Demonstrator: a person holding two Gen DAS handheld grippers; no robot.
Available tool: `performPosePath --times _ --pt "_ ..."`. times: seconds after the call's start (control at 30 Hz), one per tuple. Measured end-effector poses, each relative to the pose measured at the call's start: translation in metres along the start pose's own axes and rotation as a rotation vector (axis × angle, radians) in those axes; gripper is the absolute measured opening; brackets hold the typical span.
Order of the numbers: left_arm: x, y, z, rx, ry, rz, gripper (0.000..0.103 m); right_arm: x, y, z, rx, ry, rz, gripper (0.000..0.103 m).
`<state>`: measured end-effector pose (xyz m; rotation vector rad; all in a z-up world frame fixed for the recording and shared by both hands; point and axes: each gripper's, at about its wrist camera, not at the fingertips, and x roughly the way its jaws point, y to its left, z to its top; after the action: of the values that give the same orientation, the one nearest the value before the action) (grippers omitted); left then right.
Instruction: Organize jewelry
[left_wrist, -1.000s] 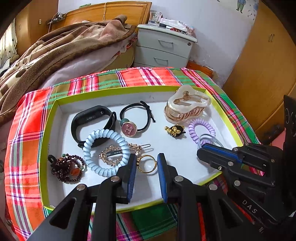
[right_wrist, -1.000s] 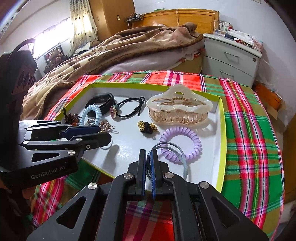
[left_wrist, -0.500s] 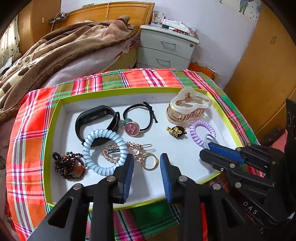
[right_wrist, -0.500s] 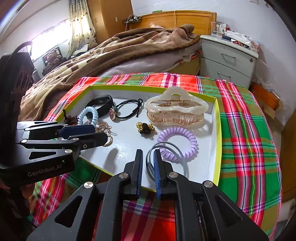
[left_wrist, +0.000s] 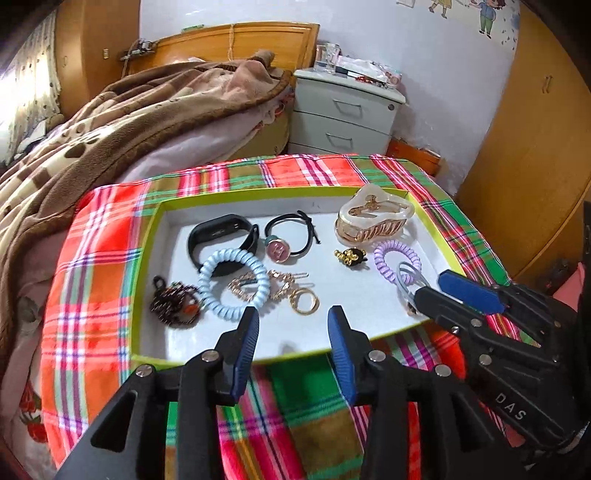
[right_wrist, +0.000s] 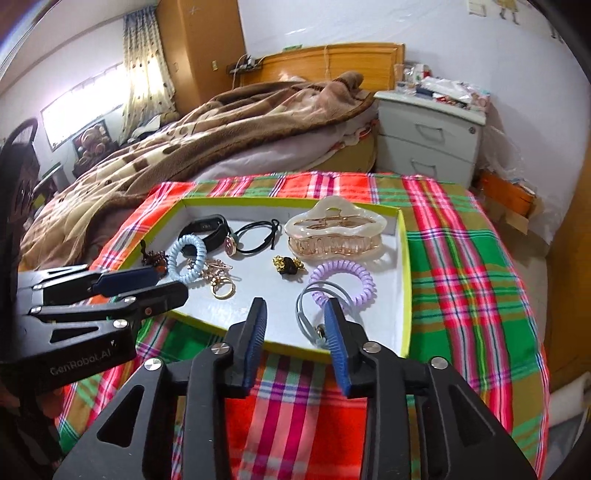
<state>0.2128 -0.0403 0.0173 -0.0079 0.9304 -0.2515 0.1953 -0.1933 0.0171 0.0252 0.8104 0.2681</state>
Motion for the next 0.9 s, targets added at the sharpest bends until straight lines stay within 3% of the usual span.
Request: performPosePath --times 0.37,0.53,0.9 --pt "-0.04 -0.007 -0.036 -0.029 -0.064 0.112 0.041 -0.036 0.026 -0.021 0.008 -0.06 -0.097 0.039" --pt "-0.055 -0.008 -0.05 -0.035 -0.092 0.158 0.041 -0.047 0.031 -0.031 0.03 -0.071 -0.1 0.04" --pt "-0.077 -0.008 -0.072 -0.053 -0.131 0.17 0.041 -0.066 0.042 -0.047 0.043 -0.101 -0.096 0.04"
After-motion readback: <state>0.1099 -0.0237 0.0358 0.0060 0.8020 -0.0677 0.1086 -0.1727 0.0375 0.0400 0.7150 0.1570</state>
